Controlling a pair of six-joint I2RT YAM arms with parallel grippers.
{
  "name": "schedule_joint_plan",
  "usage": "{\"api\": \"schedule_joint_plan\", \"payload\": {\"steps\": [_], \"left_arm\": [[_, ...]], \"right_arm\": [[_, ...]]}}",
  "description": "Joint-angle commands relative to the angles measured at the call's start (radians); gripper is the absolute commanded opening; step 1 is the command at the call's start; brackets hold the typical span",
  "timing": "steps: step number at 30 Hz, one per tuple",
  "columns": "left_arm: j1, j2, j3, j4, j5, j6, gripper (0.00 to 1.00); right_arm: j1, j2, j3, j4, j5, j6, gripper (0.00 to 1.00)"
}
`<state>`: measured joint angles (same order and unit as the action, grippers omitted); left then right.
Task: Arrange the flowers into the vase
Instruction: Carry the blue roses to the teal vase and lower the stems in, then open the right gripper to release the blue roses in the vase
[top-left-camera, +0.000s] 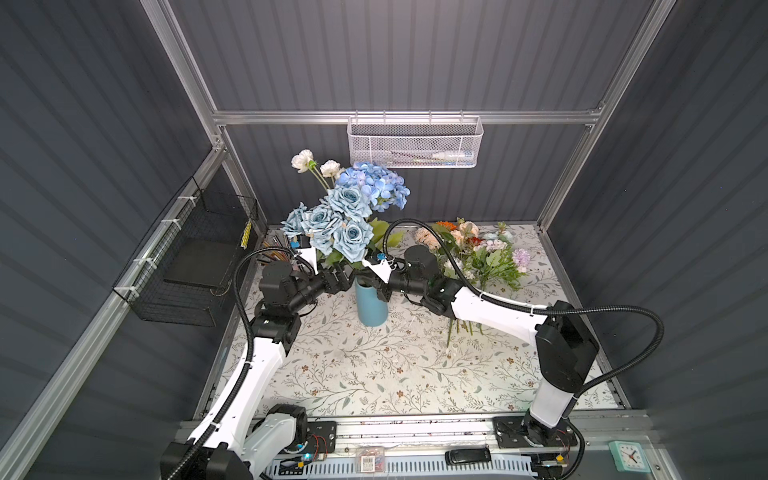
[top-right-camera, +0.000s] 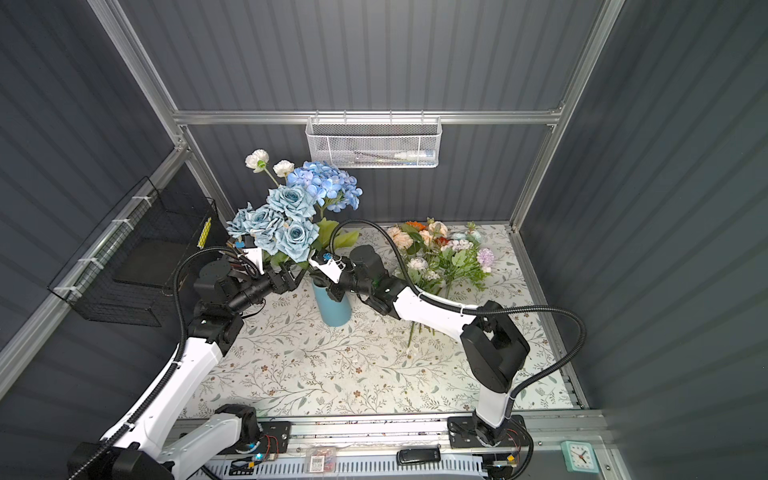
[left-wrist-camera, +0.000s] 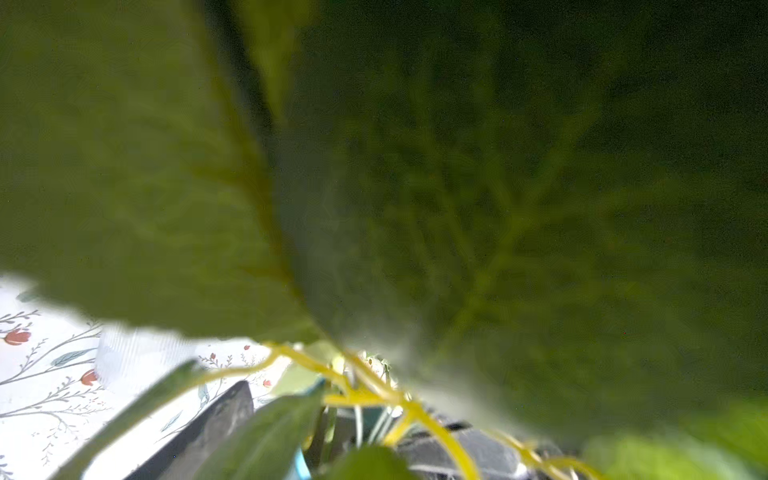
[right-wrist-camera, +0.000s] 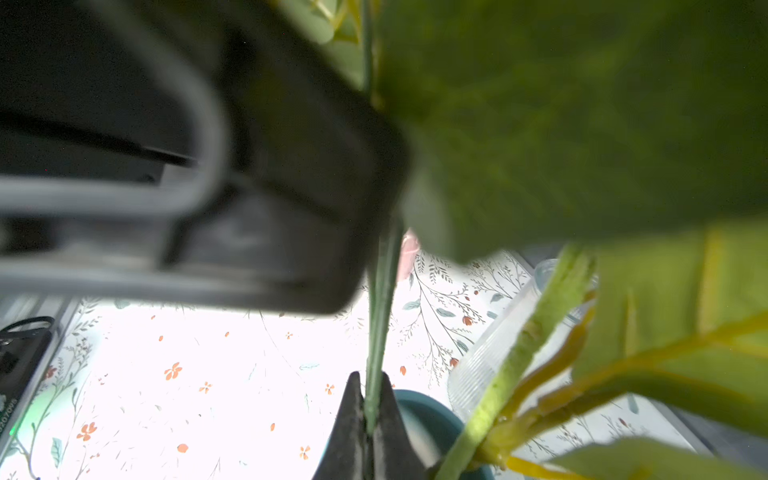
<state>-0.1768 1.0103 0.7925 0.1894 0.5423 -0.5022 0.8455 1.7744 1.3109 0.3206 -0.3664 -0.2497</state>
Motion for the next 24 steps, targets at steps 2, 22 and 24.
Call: {"api": "schedule_joint_plan", "payload": {"steps": [2, 22, 24], "left_arm": [[0.002, 0.016, -0.013, 0.025, -0.034, -0.005, 1.0], [-0.011, 0.048, -0.085, 0.062, -0.073, -0.02, 1.0], [-0.014, 0.054, -0.092, 0.075, -0.073, -0.028, 1.0]], "right_arm": [[0.013, -0.026, -0.011, -0.052, 0.02, -0.052, 0.09], [0.004, -0.238, -0.199, 0.049, 0.112, 0.072, 0.58], [-0.004, -0.267, -0.226, 0.05, 0.155, 0.088, 0.6]]}}
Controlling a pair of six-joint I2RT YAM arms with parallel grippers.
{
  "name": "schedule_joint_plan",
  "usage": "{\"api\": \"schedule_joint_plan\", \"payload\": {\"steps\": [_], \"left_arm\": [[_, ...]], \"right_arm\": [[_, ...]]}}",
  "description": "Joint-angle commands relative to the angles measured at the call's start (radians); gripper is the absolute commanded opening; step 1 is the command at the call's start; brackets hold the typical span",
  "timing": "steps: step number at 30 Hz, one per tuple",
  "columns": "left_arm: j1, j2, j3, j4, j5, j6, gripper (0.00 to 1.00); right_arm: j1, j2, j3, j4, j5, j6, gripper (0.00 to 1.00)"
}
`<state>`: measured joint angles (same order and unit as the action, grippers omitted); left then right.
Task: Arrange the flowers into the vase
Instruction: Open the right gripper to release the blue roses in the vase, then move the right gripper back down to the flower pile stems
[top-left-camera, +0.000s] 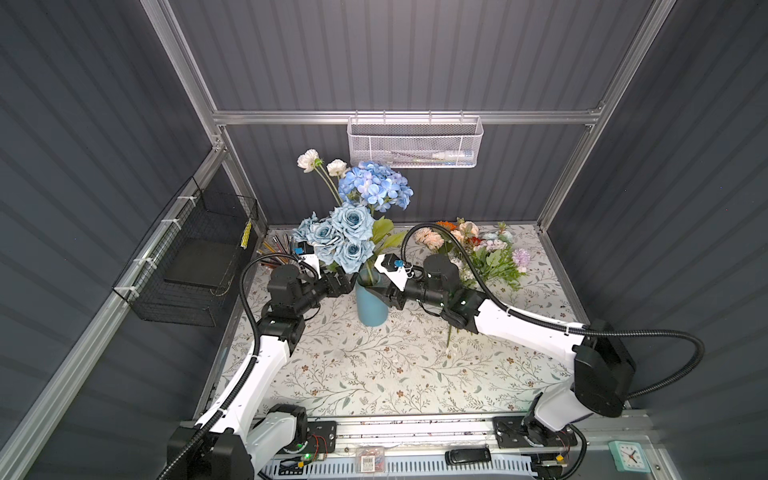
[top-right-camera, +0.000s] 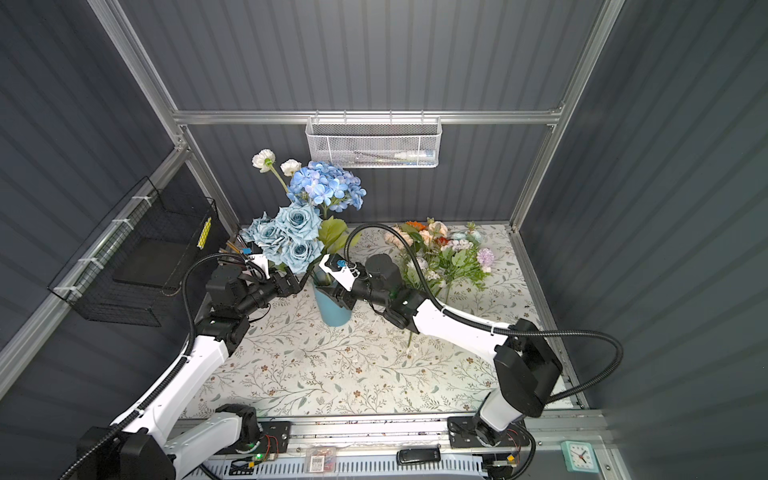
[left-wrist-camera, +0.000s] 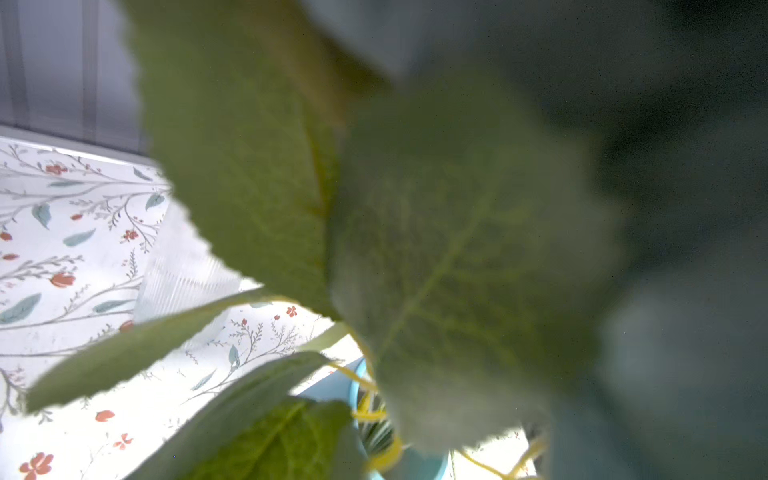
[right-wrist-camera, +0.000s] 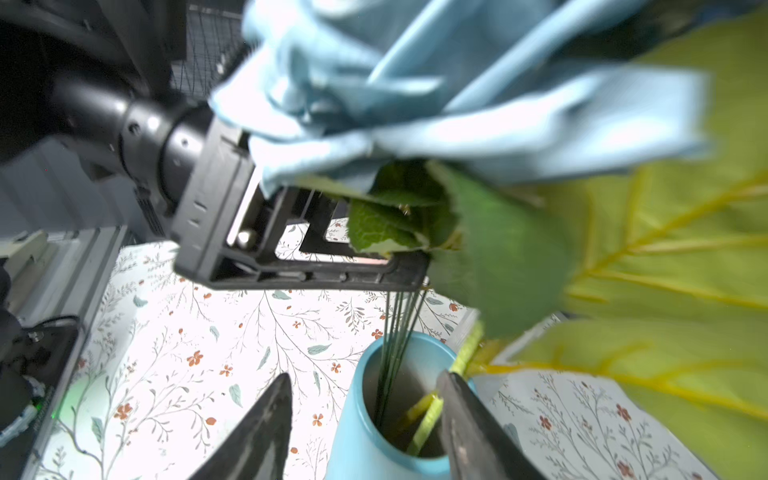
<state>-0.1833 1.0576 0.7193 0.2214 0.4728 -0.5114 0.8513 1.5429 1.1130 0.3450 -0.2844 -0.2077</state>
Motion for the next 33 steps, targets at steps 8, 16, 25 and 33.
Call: {"api": "schedule_joint_plan", "payload": {"steps": [8, 16, 25, 33], "left_arm": [[-0.01, 0.023, -0.03, 0.073, -0.012, -0.031, 1.0], [-0.014, 0.022, -0.029, 0.081, -0.029, -0.038, 1.0], [-0.017, 0.027, -0.019, 0.078, -0.037, -0.034, 1.0], [-0.017, 0.033, -0.025, 0.101, -0.043, -0.043, 1.0]], "right_arm": [[-0.099, -0.155, -0.173, 0.047, 0.217, 0.208, 0.65], [-0.272, -0.223, -0.223, -0.162, 0.402, 0.443, 0.68], [-0.393, -0.223, -0.237, -0.434, 0.382, 0.655, 0.68], [-0.391, -0.173, -0.278, -0.495, 0.165, 0.84, 0.67]]}}
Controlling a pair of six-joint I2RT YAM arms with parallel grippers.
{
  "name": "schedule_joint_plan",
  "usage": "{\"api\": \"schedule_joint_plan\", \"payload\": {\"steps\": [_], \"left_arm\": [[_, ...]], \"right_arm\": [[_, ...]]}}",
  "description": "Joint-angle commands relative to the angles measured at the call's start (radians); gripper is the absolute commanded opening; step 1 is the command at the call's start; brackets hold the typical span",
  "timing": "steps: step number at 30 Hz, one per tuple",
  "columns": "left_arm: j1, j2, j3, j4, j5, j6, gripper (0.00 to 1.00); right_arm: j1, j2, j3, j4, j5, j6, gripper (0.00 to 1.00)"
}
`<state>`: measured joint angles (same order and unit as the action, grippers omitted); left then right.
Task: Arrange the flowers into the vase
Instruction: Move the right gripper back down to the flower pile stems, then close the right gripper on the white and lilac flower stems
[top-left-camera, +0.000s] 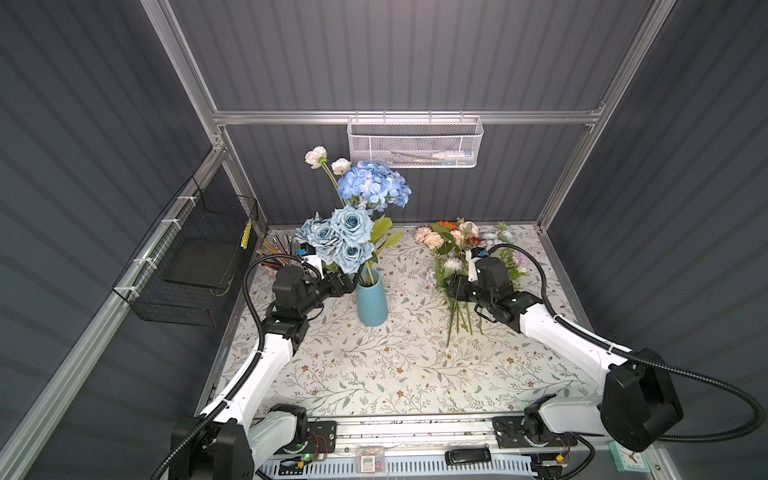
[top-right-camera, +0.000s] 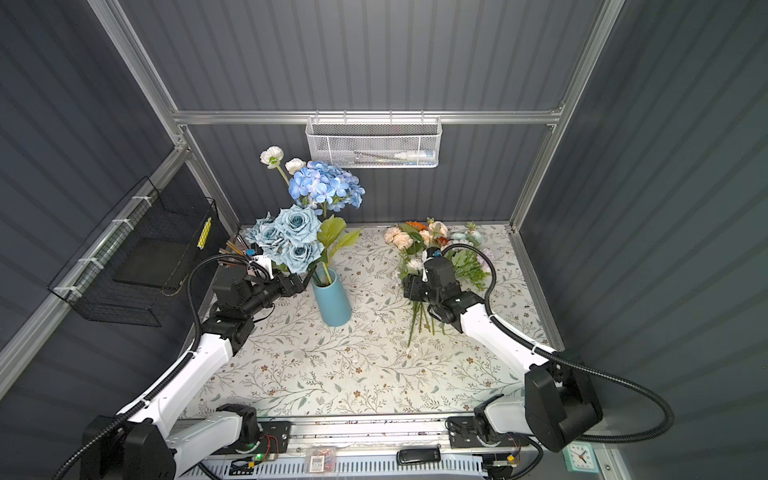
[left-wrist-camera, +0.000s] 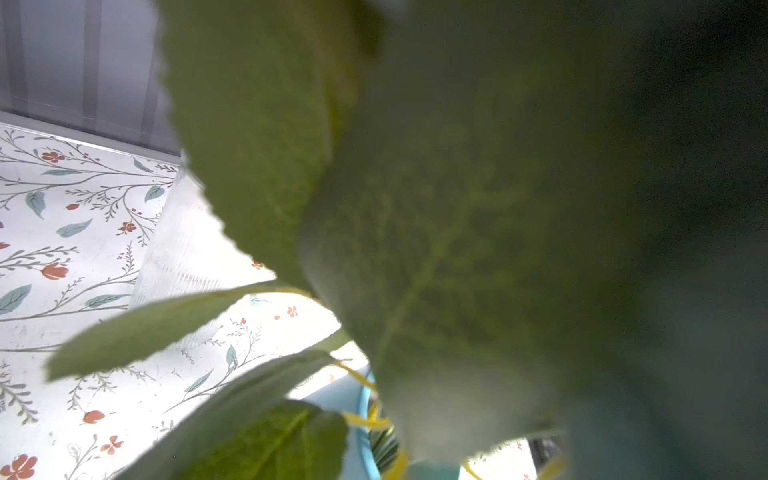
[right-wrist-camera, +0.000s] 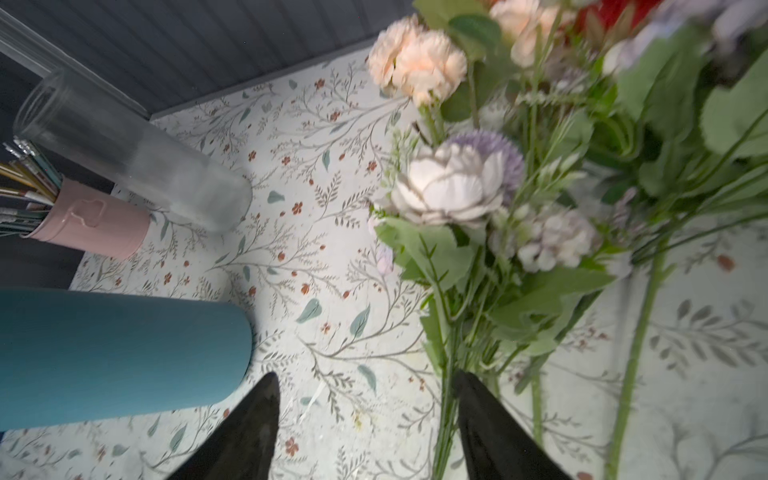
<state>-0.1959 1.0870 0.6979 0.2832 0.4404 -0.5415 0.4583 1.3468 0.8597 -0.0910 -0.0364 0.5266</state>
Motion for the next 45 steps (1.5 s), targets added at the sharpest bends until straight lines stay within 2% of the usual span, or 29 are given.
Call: {"api": "schedule_joint_plan", "payload": {"steps": [1, 6, 11, 16, 21, 28, 33, 38, 45], "left_arm": [[-0.004, 0.002, -0.003, 0.04, -0.009, -0.012, 1.0], [-0.004, -0.001, -0.007, 0.042, -0.011, -0.012, 1.0], [-0.006, -0.008, -0.006, 0.042, -0.01, -0.017, 1.0], [-0.005, -0.019, -0.011, 0.015, -0.02, -0.008, 1.0], [-0.005, -0.022, -0.008, -0.001, -0.023, -0.004, 1.0], [-0.005, -0.027, -0.003, -0.016, -0.041, 0.001, 1.0], [-0.005, -0.018, 0.0, -0.013, -0.037, 0.0, 1.0], [-0.005, -0.019, 0.001, -0.015, -0.041, 0.0, 1.0], [-0.005, -0.023, -0.002, -0.018, -0.04, 0.003, 1.0]], "right_arm": [[0.005, 0.031, -0.034, -0.067, -0.083, 0.127, 0.66], [0.015, 0.059, -0.107, -0.001, -0.13, 0.231, 0.62], [0.015, 0.094, -0.136, 0.024, -0.074, 0.279, 0.57], [0.016, 0.134, -0.138, 0.05, -0.02, 0.291, 0.54], [0.016, 0.196, -0.107, 0.088, -0.016, 0.287, 0.5], [0.016, 0.26, -0.068, 0.1, 0.014, 0.236, 0.48], [0.014, 0.263, -0.072, 0.123, 0.026, 0.234, 0.4], [0.008, 0.275, -0.074, 0.135, 0.017, 0.24, 0.27], [0.0, 0.292, -0.075, 0.161, 0.005, 0.257, 0.26]]}}
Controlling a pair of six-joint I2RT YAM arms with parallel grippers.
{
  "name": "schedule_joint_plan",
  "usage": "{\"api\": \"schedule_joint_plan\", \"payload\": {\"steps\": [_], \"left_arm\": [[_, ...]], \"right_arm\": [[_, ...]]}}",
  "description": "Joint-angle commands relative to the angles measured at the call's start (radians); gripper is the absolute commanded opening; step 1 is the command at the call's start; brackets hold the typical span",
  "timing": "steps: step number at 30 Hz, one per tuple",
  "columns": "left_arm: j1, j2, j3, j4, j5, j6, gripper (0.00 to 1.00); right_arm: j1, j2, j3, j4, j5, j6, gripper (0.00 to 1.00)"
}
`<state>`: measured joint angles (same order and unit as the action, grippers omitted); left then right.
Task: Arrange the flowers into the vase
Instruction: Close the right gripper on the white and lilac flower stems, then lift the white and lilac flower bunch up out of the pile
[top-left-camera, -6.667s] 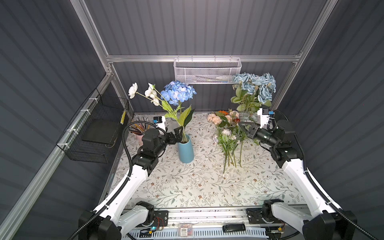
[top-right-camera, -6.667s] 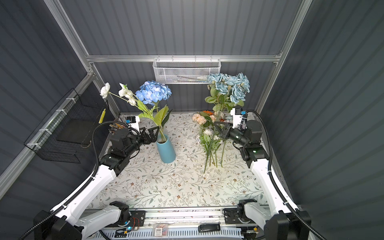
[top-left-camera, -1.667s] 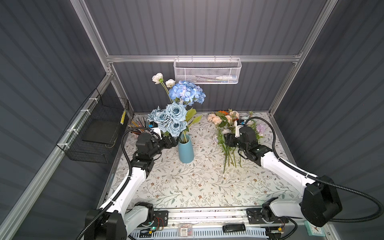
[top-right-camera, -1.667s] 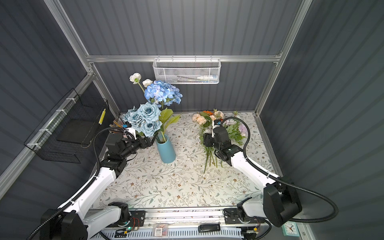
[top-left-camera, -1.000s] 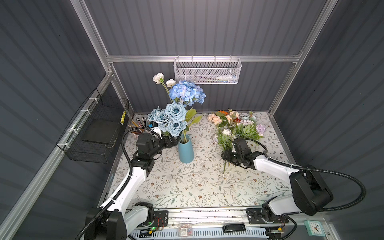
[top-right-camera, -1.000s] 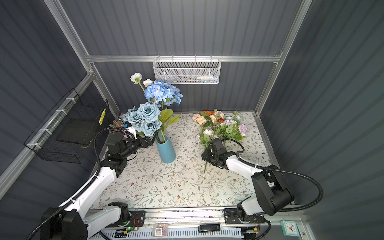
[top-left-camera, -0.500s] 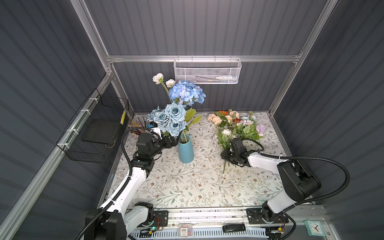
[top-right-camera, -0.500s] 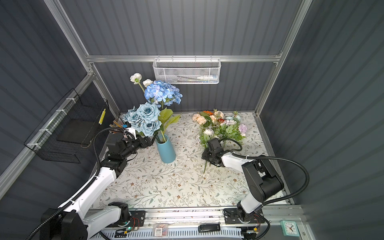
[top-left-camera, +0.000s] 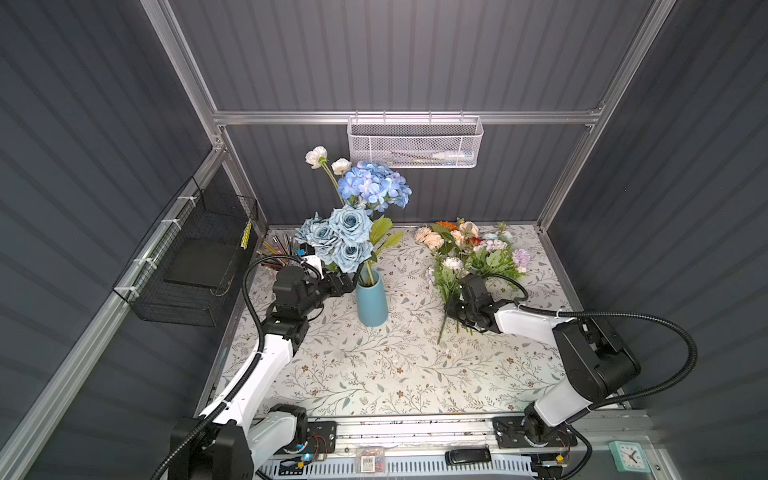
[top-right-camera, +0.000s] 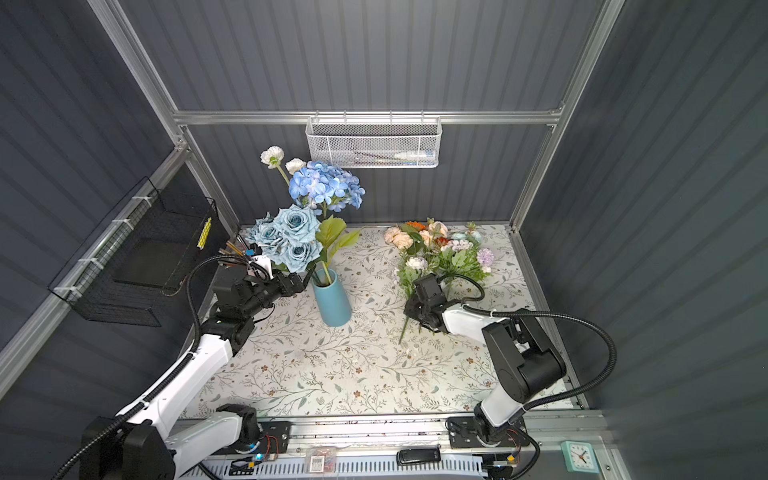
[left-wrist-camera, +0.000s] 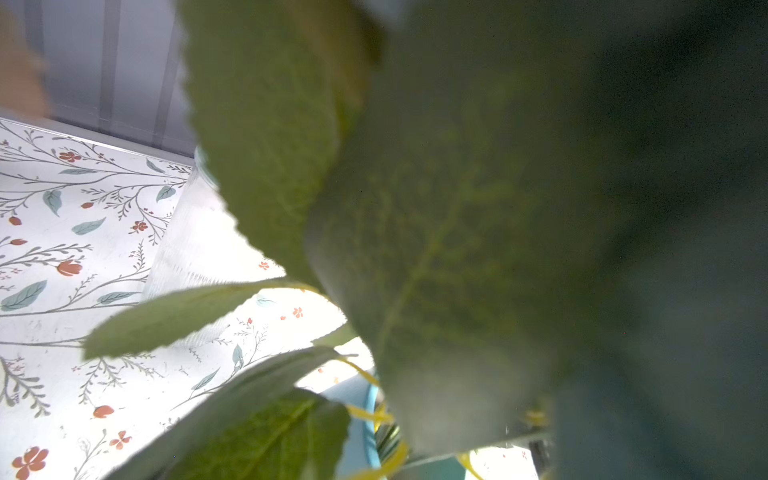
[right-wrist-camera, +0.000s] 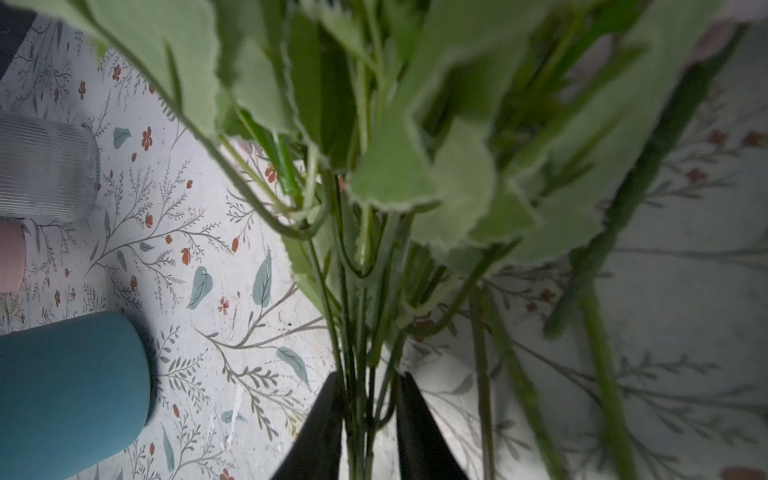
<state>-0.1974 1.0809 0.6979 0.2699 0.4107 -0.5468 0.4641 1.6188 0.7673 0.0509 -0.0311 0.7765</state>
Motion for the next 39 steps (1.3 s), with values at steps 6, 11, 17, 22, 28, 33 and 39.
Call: {"api": "schedule_joint_plan", "payload": {"steps": [6, 11, 17, 22, 28, 33, 39], "left_arm": [[-0.004, -0.028, -0.005, -0.005, -0.013, 0.008, 1.0], [-0.004, -0.034, -0.005, -0.006, -0.02, 0.012, 1.0], [-0.004, -0.029, -0.003, 0.0, -0.019, 0.015, 1.0], [-0.004, -0.018, 0.002, 0.012, -0.022, 0.011, 1.0], [-0.004, -0.006, 0.003, 0.033, -0.03, -0.001, 1.0], [-0.004, -0.004, 0.002, 0.043, -0.04, -0.007, 1.0], [-0.004, 0.004, 0.002, 0.057, -0.039, -0.015, 1.0]], "right_arm": [[-0.011, 0.052, 0.034, 0.033, -0.017, 0.036, 0.27], [-0.019, 0.047, 0.02, 0.052, -0.04, 0.049, 0.16], [-0.029, -0.011, -0.008, 0.066, -0.061, 0.031, 0.0], [-0.033, -0.112, -0.03, 0.074, -0.076, -0.012, 0.0], [-0.034, -0.25, 0.012, 0.053, -0.092, -0.102, 0.0], [-0.033, -0.363, 0.064, 0.062, -0.073, -0.179, 0.0], [-0.032, -0.44, 0.138, 0.154, -0.127, -0.243, 0.0]]}}
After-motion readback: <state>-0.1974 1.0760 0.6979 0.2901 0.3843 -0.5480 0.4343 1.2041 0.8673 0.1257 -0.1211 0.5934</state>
